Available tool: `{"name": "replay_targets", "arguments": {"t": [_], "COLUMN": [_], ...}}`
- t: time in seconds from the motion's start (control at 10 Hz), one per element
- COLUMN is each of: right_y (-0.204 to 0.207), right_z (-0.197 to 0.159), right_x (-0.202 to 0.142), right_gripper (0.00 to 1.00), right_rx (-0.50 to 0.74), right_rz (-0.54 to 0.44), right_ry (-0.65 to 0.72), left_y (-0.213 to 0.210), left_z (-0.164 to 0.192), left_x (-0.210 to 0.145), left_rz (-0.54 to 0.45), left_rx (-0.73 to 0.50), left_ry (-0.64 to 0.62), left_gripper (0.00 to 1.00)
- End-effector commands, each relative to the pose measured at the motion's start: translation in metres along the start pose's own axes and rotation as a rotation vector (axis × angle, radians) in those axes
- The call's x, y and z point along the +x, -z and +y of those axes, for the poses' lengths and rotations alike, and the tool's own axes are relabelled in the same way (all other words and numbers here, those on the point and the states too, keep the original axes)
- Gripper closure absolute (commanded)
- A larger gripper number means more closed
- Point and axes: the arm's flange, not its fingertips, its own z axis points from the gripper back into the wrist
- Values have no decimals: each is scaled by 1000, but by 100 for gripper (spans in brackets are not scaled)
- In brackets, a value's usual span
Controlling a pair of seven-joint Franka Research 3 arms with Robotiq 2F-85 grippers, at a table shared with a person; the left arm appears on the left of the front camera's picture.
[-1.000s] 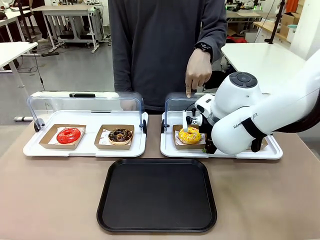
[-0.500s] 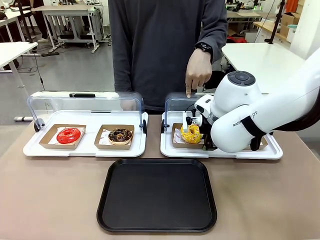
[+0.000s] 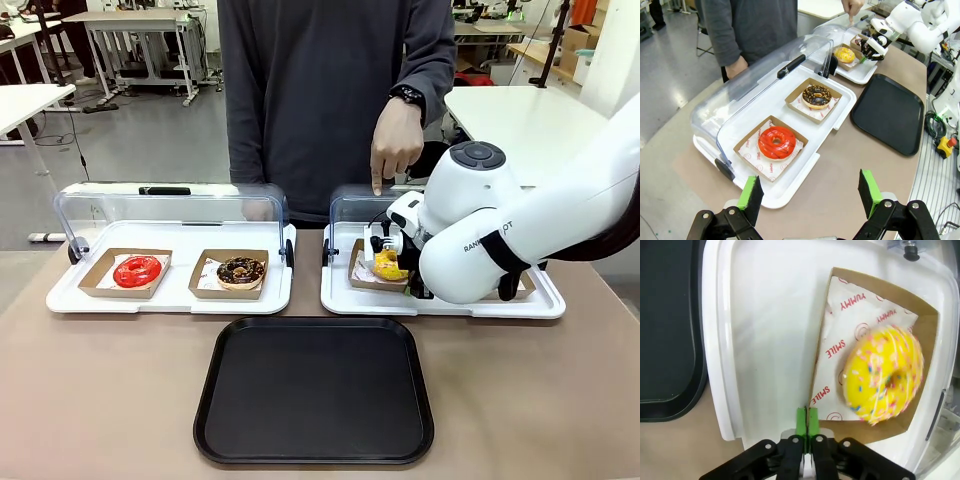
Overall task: Move the third donut from the left to the tray.
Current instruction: Pick up the Paper togo box containing the Donut indicated by the person and place it on the Handle tray.
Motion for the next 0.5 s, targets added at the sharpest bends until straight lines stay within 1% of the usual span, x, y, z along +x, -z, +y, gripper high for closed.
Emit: {"name": "replay_targets", "arguments": {"t": [0.0, 0.2, 0.3, 0.4], "right_y": [-4, -5, 0, 0], "right_z": [-6, -8, -1, -1], "right_x": [1, 1, 1, 1], "right_gripper": [100, 100, 100, 100], "right_rx": [10, 11, 5, 5], "right_rz": [17, 23, 5, 5], "right_ry": [-27, -37, -4, -4], "left_y": [-1, -1, -1, -1], "left_z": [-1, -1, -1, -1], "left_x": [1, 1, 1, 1], "left_rz": [-2, -2, -2, -2], "left_rx": [0, 0, 0, 0], "left_ry": [-1, -1, -1, -1], "left_gripper": [0, 0, 0, 0]}}
